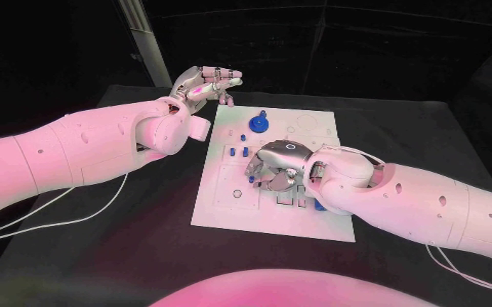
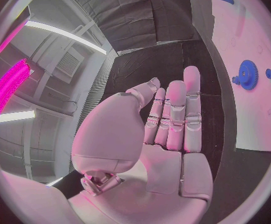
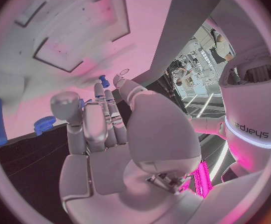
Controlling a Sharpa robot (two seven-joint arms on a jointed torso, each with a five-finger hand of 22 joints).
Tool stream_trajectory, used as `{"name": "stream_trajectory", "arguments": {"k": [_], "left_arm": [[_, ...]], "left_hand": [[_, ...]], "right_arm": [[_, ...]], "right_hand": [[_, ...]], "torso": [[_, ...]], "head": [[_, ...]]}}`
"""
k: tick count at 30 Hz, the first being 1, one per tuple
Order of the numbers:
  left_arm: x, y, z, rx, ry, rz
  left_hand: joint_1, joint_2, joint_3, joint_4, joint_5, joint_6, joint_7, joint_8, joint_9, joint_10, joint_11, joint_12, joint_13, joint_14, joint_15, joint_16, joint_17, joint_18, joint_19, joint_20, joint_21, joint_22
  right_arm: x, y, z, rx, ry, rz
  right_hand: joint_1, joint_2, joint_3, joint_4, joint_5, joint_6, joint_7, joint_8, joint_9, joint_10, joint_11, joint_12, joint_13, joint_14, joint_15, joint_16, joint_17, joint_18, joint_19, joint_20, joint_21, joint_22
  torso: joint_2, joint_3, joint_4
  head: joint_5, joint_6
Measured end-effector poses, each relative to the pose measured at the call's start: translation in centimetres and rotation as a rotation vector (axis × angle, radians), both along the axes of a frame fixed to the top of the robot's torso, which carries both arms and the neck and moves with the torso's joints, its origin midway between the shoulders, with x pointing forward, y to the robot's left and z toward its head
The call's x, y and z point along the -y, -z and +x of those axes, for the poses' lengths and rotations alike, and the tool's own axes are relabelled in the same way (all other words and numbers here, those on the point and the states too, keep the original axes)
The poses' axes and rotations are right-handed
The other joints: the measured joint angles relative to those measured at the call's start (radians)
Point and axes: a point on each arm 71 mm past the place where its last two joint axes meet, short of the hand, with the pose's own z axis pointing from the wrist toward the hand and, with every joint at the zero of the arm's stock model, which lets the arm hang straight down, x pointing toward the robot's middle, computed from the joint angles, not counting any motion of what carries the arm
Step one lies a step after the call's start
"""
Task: Assemble the parts on the task board
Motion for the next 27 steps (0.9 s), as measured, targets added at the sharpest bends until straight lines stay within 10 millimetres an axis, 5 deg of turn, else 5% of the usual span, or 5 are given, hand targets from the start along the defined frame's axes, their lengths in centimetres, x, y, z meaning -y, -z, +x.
{"name": "stream_trajectory", "arguments": {"k": [16,27], "left_arm": [[0.0,0.0,0.0,-0.002,0.0,0.001],[-0.2,0.0,0.0,-0.004,-0.002,0.002]], "left_hand": [[0.0,0.0,0.0,0.0,0.0,0.0,0.0,0.004,0.0,0.0,0.0,0.0,0.0,0.0,0.0,0.0,-0.002,0.0,0.0,0.0,0.0,-0.001],[0.0,0.0,0.0,0.0,0.0,0.0,0.0,0.004,0.0,0.0,0.0,0.0,0.0,0.0,0.0,0.0,-0.003,0.0,0.0,0.0,0.0,-0.001]], "right_arm": [[0.5,-0.1,0.1,0.01,0.016,0.013],[4.3,-1.8,0.2,0.063,0.08,0.019]], "right_hand": [[0.0,0.0,0.0,0.0,0.004,0.0,0.0,0.0,0.0,-0.006,0.006,-0.011,-0.005,0.0,0.0,0.0,-0.011,0.0,0.0,0.0,0.0,-0.01],[0.0,0.0,-0.011,0.007,0.004,0.008,0.0,0.0,0.001,-0.024,0.016,-0.024,-0.005,0.0,0.0,-0.006,-0.024,0.0,0.0,0.0,-0.004,-0.019]], "torso": [[0.0,0.0007,-0.0006],[-0.002,-0.0001,-0.0006]], "head": [[-0.005,0.005],[-0.015,0.019]]}}
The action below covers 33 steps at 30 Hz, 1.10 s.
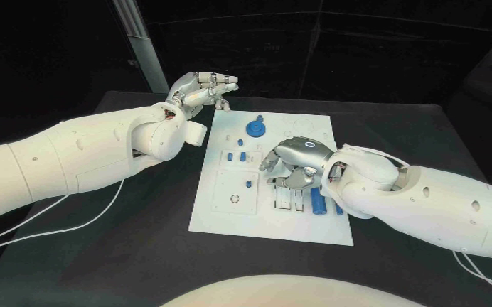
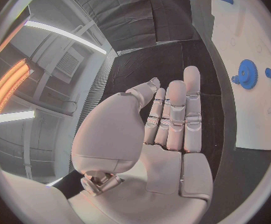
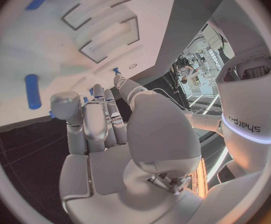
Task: Assemble the parts on the task board
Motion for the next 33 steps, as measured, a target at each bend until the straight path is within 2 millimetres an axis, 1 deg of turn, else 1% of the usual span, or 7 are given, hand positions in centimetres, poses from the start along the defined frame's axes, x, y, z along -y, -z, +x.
{"name": "stream_trajectory", "arguments": {"k": [5,12,18,22,27,31,33], "left_arm": [[-0.1,0.0,0.0,-0.001,0.0,0.0],[-0.1,0.0,0.0,-0.002,0.0,0.0],[-0.1,0.0,0.0,-0.002,0.002,0.0],[-0.1,0.0,0.0,-0.003,0.002,0.0],[-0.1,0.0,0.0,-0.003,0.003,0.0],[0.0,0.0,0.0,-0.004,0.004,0.0],[0.0,0.0,0.0,-0.004,0.004,0.0]], "left_hand": [[0.0,0.0,0.0,0.0,0.0,0.0,0.0,0.0,0.0,0.0,0.0,0.0,0.0,0.0,0.0,0.0,0.0,0.0,0.0,0.0,0.0,0.0],[0.0,0.0,0.0,0.0,0.0,0.0,0.0,0.0,0.0,-0.007,0.0,0.004,-0.001,0.0,0.0,0.0,0.0,0.0,0.0,0.0,0.0,-0.001],[0.0,0.0,0.0,0.0,0.0,0.0,0.0,0.0,0.0,-0.007,0.0,0.004,-0.001,0.0,0.0,0.0,0.0,0.0,0.0,0.0,0.0,-0.001],[0.0,0.0,0.0,0.0,0.0,0.0,0.0,0.0,0.0,-0.007,0.0,0.004,-0.001,0.0,0.0,0.0,0.0,0.0,0.0,0.0,0.0,-0.001],[0.0,0.0,0.0,0.0,0.0,0.0,0.0,0.0,0.0,-0.007,0.0,0.004,-0.001,0.0,0.0,0.0,-0.001,0.0,0.0,0.0,0.0,-0.001],[0.0,0.0,0.0,0.0,0.0,0.0,0.0,0.0,0.0,-0.007,0.0,0.004,-0.001,0.0,0.0,0.0,-0.001,0.0,0.0,0.0,0.0,-0.001],[0.003,0.003,-0.001,-0.001,0.0,-0.002,0.002,0.0,0.0,-0.007,0.0,0.004,-0.001,0.0,0.0,0.0,-0.001,0.0,0.0,0.0,0.0,-0.001]], "right_arm": [[2.6,-1.9,1.1,0.037,0.064,-0.017],[4.9,-2.5,1.7,0.045,0.129,-0.041],[5.5,-2.5,2.0,0.046,0.154,-0.059],[5.7,-2.4,2.1,0.046,0.162,-0.077],[5.7,-2.2,2.3,0.041,0.168,-0.103],[5.5,-2.0,2.4,0.038,0.166,-0.123],[5.5,-1.9,2.5,0.036,0.167,-0.134]], "right_hand": [[-0.007,-0.007,-0.018,0.003,0.0,0.0,0.0,0.0,0.001,-0.022,0.001,-0.012,0.0,0.0,0.0,-0.013,-0.018,0.0,-0.009,0.009,-0.009,-0.016],[-0.007,-0.007,-0.046,0.003,0.0,0.0,0.0,0.0,0.001,-0.064,0.004,-0.018,0.0,0.002,0.002,-0.026,-0.036,0.0,-0.02,0.012,-0.027,-0.039],[-0.004,-0.009,-0.064,0.001,0.0,0.0,0.0,0.0,0.001,-0.084,0.002,-0.018,-0.001,0.004,0.004,-0.032,-0.046,0.0,-0.023,0.016,-0.033,-0.051],[-0.001,-0.012,-0.064,0.001,0.0,0.0,0.0,0.0,0.001,-0.087,0.005,-0.018,-0.001,0.004,0.004,-0.032,-0.048,0.0,-0.023,0.016,-0.033,-0.051],[0.014,0.003,-0.067,-0.001,0.0,0.004,-0.003,0.0,0.001,-0.087,0.005,-0.016,-0.001,0.004,0.004,-0.038,-0.055,0.0,-0.023,0.016,-0.033,-0.051],[0.028,0.017,-0.067,-0.001,0.0,0.011,-0.01,0.0,0.0,-0.07,-0.007,-0.006,0.001,0.004,0.004,-0.038,-0.058,0.0,-0.023,0.016,-0.033,-0.051],[0.034,0.024,-0.067,-0.001,0.0,0.014,-0.014,0.0,0.0,-0.067,-0.004,0.0,0.001,0.004,0.004,-0.038,-0.06,0.0,-0.023,0.016,-0.033,-0.051]], "torso": [[0.0,0.0,-0.0009],[0.001,0.0005,-0.0012],[0.002,0.0009,-0.0007],[0.002,0.0009,0.0007],[0.002,0.0007,0.0009],[0.003,0.0007,0.0009],[0.003,0.0006,0.001]], "head": [[-0.007,0.01],[-0.013,0.02],[-0.017,0.023],[-0.018,0.023],[-0.017,0.021],[-0.016,0.02],[-0.016,0.02]]}}
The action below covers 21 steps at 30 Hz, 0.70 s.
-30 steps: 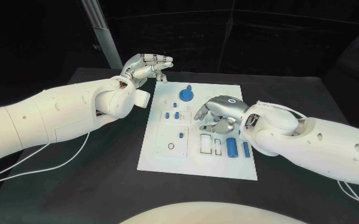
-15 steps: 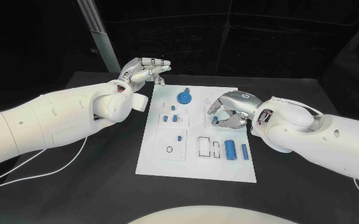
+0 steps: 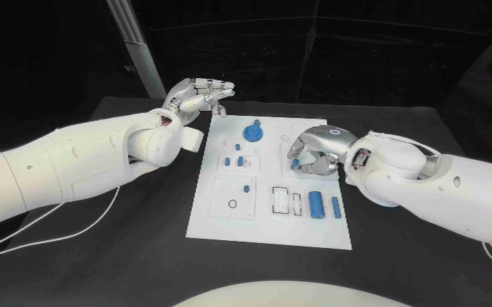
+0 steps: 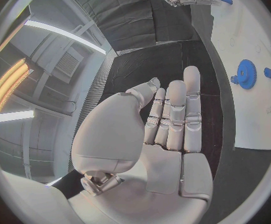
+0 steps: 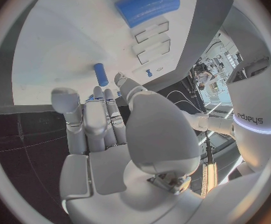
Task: Assemble the parts on the task board
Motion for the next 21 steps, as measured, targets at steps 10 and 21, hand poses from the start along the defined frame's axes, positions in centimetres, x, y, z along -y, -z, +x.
{"name": "stream_trajectory", "arguments": {"k": [10,21], "left_arm": [[0.01,0.01,0.0,-0.001,0.001,0.0],[0.05,0.02,0.01,-0.002,0.002,0.0]], "left_hand": [[0.002,0.002,-0.002,-0.002,0.0,-0.002,0.002,0.0,0.0,0.0,0.0,0.0,0.0,0.0,0.0,0.0,0.0,0.0,0.0,0.0,0.0,-0.001],[0.002,0.002,-0.002,-0.002,0.0,-0.002,0.002,0.0,0.0,0.0,0.0,0.0,0.0,0.0,0.0,0.0,0.0,0.0,0.0,0.0,0.0,0.0]], "right_arm": [[-0.35,0.41,0.28,-0.008,-0.003,-0.048],[-0.56,0.66,0.52,-0.01,-0.004,-0.073]], "right_hand": [[0.009,0.009,0.013,-0.001,0.0,0.02,-0.006,0.009,0.002,0.021,-0.007,0.005,0.0,0.0,0.0,0.0,-0.001,0.0,0.004,-0.004,0.0,0.001],[0.024,0.024,0.053,-0.004,-0.017,0.047,-0.006,0.009,0.002,0.051,-0.011,0.013,-0.001,-0.003,-0.003,0.0,0.007,0.0,0.008,-0.008,0.0,0.011]], "torso": [[0.0,0.0002,0.0008],[-0.001,0.0004,0.0002]], "head": [[0.0,-0.004],[0.001,-0.006]]}}
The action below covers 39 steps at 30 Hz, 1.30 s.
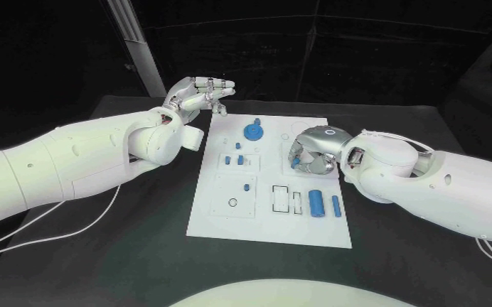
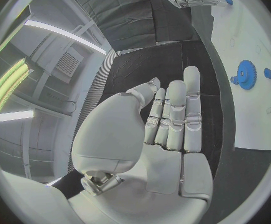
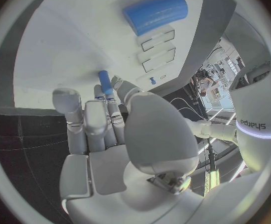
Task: Assemble the parts on the task board
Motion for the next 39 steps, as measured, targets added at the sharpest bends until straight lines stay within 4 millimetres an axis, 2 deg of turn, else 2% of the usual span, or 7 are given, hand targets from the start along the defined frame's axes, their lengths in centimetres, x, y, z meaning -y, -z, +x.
{"name": "stream_trajectory", "arguments": {"k": [3,9,15,22,30,39], "left_arm": [[0.0,0.0,0.0,0.0,0.0,0.0],[0.0,0.0,0.0,-0.001,0.0,0.0],[0.0,0.0,0.0,-0.002,0.001,0.001],[0.0,0.0,0.0,-0.004,0.001,0.001],[0.0,0.0,0.0,-0.005,0.002,0.001],[0.0,0.1,0.0,-0.006,0.003,0.001]], "left_hand": [[0.0,0.0,0.0,0.0,0.0,0.0,0.0,0.0,0.0,0.0,0.0,0.0,0.0,0.0,0.0,0.0,0.0,0.0,0.0,0.0,0.0,0.0],[0.0,0.0,0.0,0.0,0.0,0.0,0.0,0.005,0.0,0.0,0.0,0.001,0.0,0.0,0.0,0.0,-0.002,0.0,0.0,0.0,0.0,0.0],[0.0,0.0,0.0,0.0,0.0,0.0,0.0,0.005,0.0,0.0,0.0,0.004,-0.001,0.0,0.0,0.0,-0.004,0.0,0.0,0.0,0.0,-0.001],[0.0,0.0,0.0,0.0,0.0,0.0,0.0,0.005,0.0,0.0,0.0,0.004,-0.001,0.0,0.0,0.0,-0.006,0.0,0.0,0.0,0.0,-0.001],[0.0,0.0,0.0,0.0,0.0,0.0,0.0,0.005,0.0,0.0,0.0,0.004,-0.001,0.0,0.0,0.0,-0.006,0.0,0.0,0.0,0.0,-0.001],[0.0,0.0,0.0,0.0,0.0,0.0,0.0,0.005,0.0,-0.004,0.004,0.004,-0.001,0.0,0.0,0.0,-0.008,0.0,0.0,0.0,-0.004,-0.001]], "right_arm": [[0.0,0.0,0.1,0.002,0.002,-0.003],[0.0,0.0,0.2,0.014,0.002,-0.005],[-0.1,0.0,0.1,0.025,-0.002,-0.004],[-0.2,-0.2,-0.1,0.035,-0.011,0.006],[0.1,-1.0,-1.0,0.043,-0.014,0.043],[-0.7,-3.3,-1.8,0.07,-0.032,0.128]], "right_hand": [[0.019,0.017,0.037,-0.01,-0.025,0.011,-0.001,0.0,0.0,0.015,-0.002,0.0,0.0,-0.001,-0.001,0.006,0.006,0.0,0.003,-0.003,0.006,0.008],[0.041,0.017,0.105,-0.036,-0.041,0.033,-0.002,0.006,0.001,0.04,-0.006,0.007,-0.001,0.003,-0.004,0.016,0.016,0.0,0.01,-0.01,0.018,0.022],[0.047,0.013,0.138,-0.051,-0.047,0.041,-0.002,0.006,0.002,0.053,0.0,0.008,0.001,-0.001,-0.008,0.02,0.021,0.0,0.01,-0.01,0.023,0.032],[0.047,0.013,0.152,-0.059,-0.047,0.047,-0.003,0.006,0.002,0.062,0.009,0.012,0.006,-0.001,-0.008,0.023,0.025,0.0,0.014,-0.014,0.029,0.038],[0.047,0.013,0.153,-0.061,-0.05,0.047,-0.003,0.006,0.002,0.062,0.009,0.012,0.006,-0.001,-0.008,0.027,0.028,0.0,0.014,-0.014,0.029,0.041],[0.047,0.013,0.158,-0.066,-0.051,0.047,-0.003,0.006,0.002,0.062,0.009,0.011,0.005,0.003,-0.011,0.027,0.029,0.0,0.014,-0.014,0.034,0.044]], "torso": [[0.0,0.0,0.0],[0.0,-0.0001,-0.0002],[0.0,-0.0003,-0.0005],[-0.001,-0.0003,-0.0012],[-0.002,-0.0003,-0.0022],[-0.002,-0.0004,-0.0006]], "head": [[0.0,0.0],[0.003,0.0],[0.003,0.0],[0.003,0.0],[0.0,0.001],[0.0,0.006]]}}
